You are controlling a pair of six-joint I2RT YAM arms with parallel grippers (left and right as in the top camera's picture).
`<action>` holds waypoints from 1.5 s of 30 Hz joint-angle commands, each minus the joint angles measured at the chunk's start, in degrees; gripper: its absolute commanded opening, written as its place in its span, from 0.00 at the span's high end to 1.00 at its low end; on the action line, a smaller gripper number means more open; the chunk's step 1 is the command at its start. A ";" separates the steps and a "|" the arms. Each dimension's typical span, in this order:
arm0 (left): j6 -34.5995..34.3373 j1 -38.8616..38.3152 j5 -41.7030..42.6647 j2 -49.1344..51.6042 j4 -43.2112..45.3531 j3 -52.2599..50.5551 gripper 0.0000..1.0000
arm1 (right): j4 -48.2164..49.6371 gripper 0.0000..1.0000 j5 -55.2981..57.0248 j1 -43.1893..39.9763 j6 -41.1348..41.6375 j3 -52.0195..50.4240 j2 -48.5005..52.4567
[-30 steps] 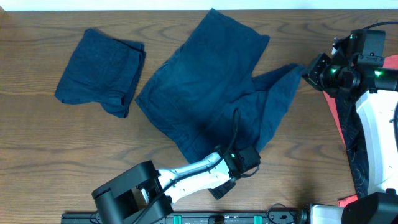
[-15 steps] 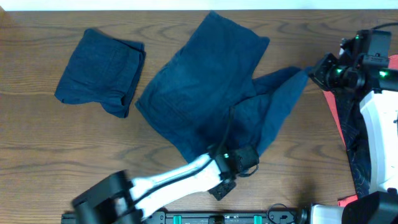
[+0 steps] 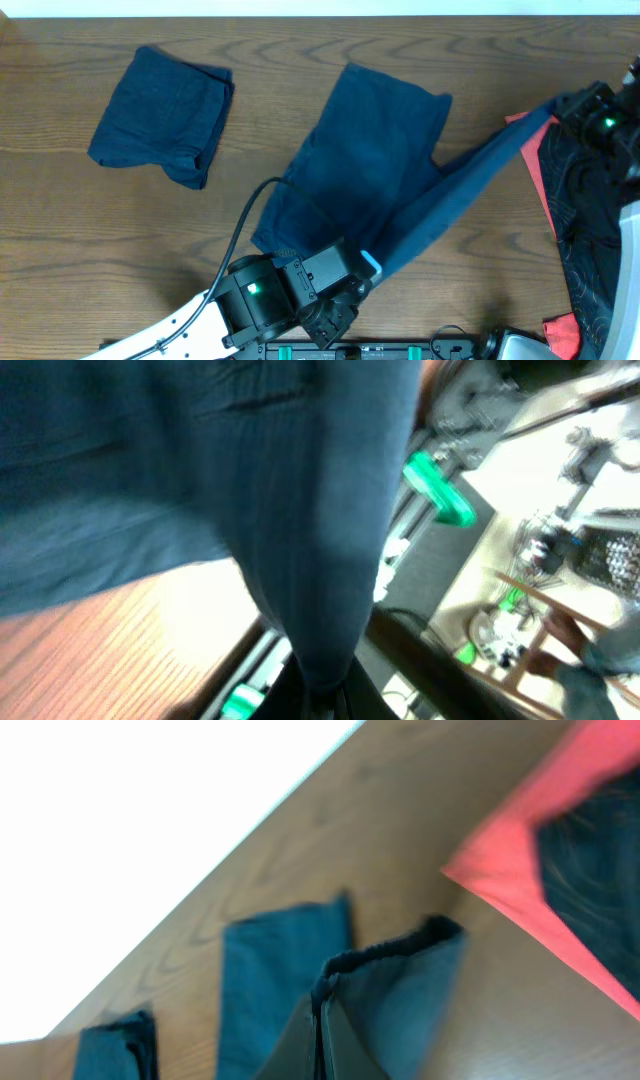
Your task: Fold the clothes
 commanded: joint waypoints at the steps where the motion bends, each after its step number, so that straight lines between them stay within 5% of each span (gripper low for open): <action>1: -9.75 0.04 -10.95 0.55 -3.32 0.79 0.94 | 3.98 0.99 -1.22 4.66 0.07 0.66 3.08; 10: -21.42 3.23 -30.75 4.17 -8.07 -0.15 0.94 | 21.49 0.99 0.55 13.31 2.29 0.66 18.56; 18: -21.79 9.09 -35.04 12.28 -8.70 -0.92 0.94 | 40.85 0.99 -6.45 17.49 2.25 0.66 32.37; 34: -30.67 16.31 -35.12 25.70 -9.84 -1.25 0.93 | 49.13 0.95 -10.71 20.87 2.27 0.66 43.08; 37: -31.26 17.16 -35.12 26.08 -9.84 -1.27 0.83 | 49.22 0.82 -10.73 21.16 0.13 0.66 43.08; 40: -31.23 18.38 -35.19 26.05 -10.10 -1.25 0.42 | 49.13 0.55 -13.20 20.85 -2.49 0.66 43.08; 45: -31.17 21.57 -35.58 25.18 -13.18 -0.28 0.41 | 45.94 0.54 -18.75 18.05 -2.95 0.66 42.64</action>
